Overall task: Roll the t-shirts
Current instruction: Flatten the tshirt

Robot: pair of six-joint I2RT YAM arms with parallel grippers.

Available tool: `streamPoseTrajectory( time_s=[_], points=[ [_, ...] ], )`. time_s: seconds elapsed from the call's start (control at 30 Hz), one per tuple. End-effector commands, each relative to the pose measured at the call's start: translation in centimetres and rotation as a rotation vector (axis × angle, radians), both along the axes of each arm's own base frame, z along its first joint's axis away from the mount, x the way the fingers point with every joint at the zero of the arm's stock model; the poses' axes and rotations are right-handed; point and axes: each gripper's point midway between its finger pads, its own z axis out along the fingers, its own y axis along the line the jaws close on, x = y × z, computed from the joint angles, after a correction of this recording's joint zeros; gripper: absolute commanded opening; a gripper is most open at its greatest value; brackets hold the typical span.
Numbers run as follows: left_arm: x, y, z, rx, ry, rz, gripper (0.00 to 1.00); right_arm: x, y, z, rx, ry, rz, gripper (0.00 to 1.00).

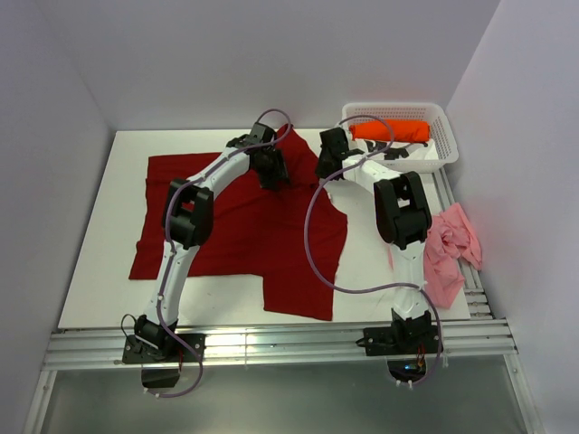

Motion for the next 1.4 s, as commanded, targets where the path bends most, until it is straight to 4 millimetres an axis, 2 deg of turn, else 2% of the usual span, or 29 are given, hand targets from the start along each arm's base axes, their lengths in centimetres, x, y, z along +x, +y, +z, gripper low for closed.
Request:
streamPoseTrajectory(
  time_s=[0.0,0.07,0.1,0.23,0.33,0.37,0.4,0.47,0.6,0.7,0.73,0.8,0.9,0.93,0.97,1.03,1.37],
  points=[
    [0.5,0.2,0.4,0.010,-0.025,-0.009,0.55,0.4,0.3,1.4,0.007,-0.034,-0.015,0.13],
    [0.4,0.2,0.4,0.012,-0.024,-0.010,0.55,0.5,0.4,1.4,0.011,-0.028,-0.009,0.17],
    [0.4,0.2,0.3,0.012,-0.023,-0.010,0.55,0.5,0.4,0.8,0.009,-0.014,-0.007,0.18],
    [0.3,0.3,0.3,0.011,-0.022,-0.009,0.55,0.8,0.9,0.7,0.022,-0.015,-0.001,0.19],
    [0.4,0.3,0.2,0.013,-0.022,-0.008,0.55,1.2,0.9,0.7,0.018,-0.016,-0.001,0.06],
    [0.3,0.3,0.2,0.012,-0.021,-0.009,0.55,1.4,0.8,0.9,0.011,-0.019,-0.003,0.00],
    [0.4,0.3,0.2,0.011,-0.022,-0.009,0.55,2.0,0.9,1.8,0.009,-0.039,-0.004,0.00],
    [0.5,0.2,0.4,0.006,-0.025,-0.009,0.55,2.4,0.6,2.1,-0.012,-0.046,-0.011,0.00],
    [0.6,0.2,0.5,0.010,-0.027,-0.010,0.55,3.7,1.2,4.0,-0.027,-0.105,0.009,0.00],
    [0.8,0.2,0.3,0.014,-0.025,-0.010,0.55,3.9,1.9,4.7,-0.056,-0.131,0.036,0.00],
    [0.8,0.2,0.2,0.014,-0.023,-0.011,0.55,3.7,2.7,4.9,-0.065,-0.140,0.055,0.00],
    [0.9,0.2,0.0,0.010,-0.019,-0.010,0.55,3.2,3.3,5.1,-0.098,-0.153,0.084,0.03],
    [0.9,0.2,-0.3,0.010,-0.013,-0.008,0.55,2.5,4.9,5.0,-0.127,-0.171,0.136,0.20],
    [1.0,0.1,-0.3,0.010,-0.015,-0.009,0.55,2.4,5.1,5.0,-0.132,-0.169,0.143,0.32],
    [1.0,0.0,-0.2,0.008,-0.017,-0.009,0.55,2.2,5.5,4.9,-0.140,-0.169,0.160,0.34],
    [1.0,0.1,-0.2,0.010,-0.017,-0.006,0.55,2.1,5.5,4.7,-0.141,-0.163,0.164,0.38],
    [1.1,0.4,-0.1,0.016,-0.018,-0.005,0.55,3.1,4.4,4.1,-0.115,-0.128,0.129,0.39]
  ],
)
